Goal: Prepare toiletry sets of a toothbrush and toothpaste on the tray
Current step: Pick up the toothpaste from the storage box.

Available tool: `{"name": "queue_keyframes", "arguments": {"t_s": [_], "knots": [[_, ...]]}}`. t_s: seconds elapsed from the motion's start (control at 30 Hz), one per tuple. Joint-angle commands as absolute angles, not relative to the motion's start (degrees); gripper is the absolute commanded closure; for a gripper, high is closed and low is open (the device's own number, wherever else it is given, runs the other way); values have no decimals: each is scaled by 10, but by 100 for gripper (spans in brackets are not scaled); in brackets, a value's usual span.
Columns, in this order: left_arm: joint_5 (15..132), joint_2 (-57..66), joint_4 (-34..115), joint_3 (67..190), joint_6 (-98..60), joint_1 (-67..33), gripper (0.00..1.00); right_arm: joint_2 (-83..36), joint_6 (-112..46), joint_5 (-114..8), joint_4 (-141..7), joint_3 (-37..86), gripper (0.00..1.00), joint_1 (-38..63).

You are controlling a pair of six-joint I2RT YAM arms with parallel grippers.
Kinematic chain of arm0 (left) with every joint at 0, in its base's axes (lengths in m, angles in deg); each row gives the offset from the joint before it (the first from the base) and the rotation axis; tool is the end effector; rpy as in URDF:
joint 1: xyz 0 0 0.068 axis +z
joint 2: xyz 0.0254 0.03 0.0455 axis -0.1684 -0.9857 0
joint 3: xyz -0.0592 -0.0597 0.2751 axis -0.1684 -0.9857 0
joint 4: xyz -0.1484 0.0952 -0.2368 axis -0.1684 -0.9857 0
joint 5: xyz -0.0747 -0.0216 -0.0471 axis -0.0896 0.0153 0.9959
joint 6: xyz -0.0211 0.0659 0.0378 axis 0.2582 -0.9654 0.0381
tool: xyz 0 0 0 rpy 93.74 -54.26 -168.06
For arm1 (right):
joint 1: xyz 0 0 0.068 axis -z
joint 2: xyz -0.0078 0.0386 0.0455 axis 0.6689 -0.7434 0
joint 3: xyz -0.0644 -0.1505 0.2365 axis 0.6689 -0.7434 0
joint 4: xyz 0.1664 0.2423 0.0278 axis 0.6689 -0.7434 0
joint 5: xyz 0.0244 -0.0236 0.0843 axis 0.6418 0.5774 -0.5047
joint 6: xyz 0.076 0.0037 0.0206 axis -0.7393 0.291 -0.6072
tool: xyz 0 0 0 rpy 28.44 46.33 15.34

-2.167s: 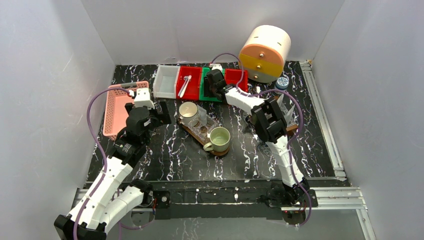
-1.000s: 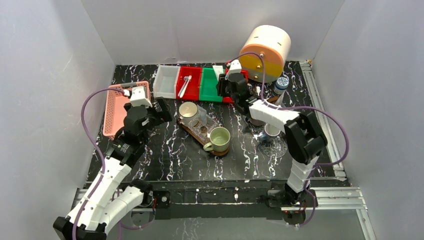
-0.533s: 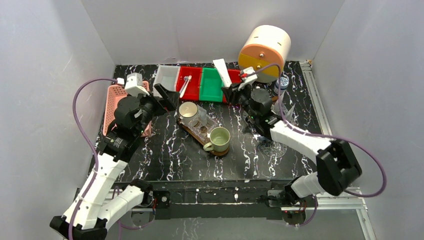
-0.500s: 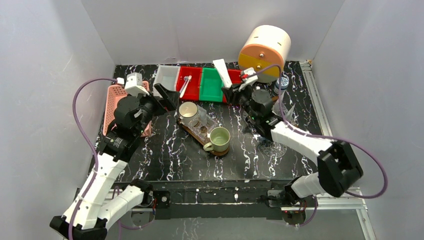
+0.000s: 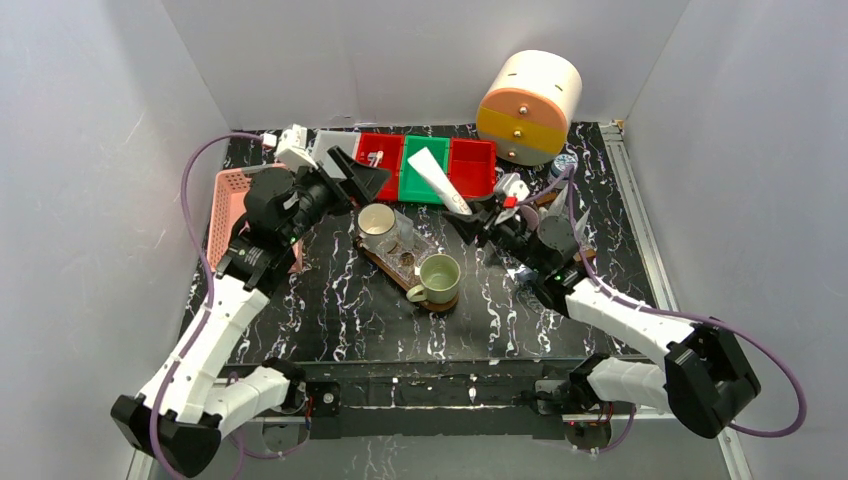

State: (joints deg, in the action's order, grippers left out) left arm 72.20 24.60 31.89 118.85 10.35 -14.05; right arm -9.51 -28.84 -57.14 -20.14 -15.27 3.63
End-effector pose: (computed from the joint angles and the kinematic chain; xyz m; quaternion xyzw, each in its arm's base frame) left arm 0.2476 -0.1179 0.4385 -0.0645 0.7007 -0.4173 0.5751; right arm 0.2417 0.2090 0.3125 -0.2635 0.5530 0.3353 0.7157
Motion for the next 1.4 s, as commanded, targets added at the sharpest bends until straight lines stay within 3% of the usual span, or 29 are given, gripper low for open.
{"name": "queue_keyframes", "arguments": {"t_s": [0.0,0.2,0.5,0.63,1.13,1.2,1.3,1.37], "knots": [[797,221,368,1225,151,-138,3,-54,-279,-643,-106,-175,99,35],[835,181,407,1225,213,-138,8,-42,-274,-682,-106,-188,99,34],[860,141,465,1207,259,-170,22,-41,-276,-700,-104,-191,99,31],[852,129,468,1203,254,-192,33,-43,-275,-698,-104,-193,99,31],[818,132,479,1180,254,-211,98,-48,-264,-700,-109,-203,99,29],[812,138,477,1183,248,-211,100,-45,-262,-698,-110,-208,99,29],[797,149,461,1191,226,-212,100,-36,-262,-697,-121,-211,87,29],[785,155,447,1197,202,-212,100,-26,-262,-697,-137,-213,72,29]]}}
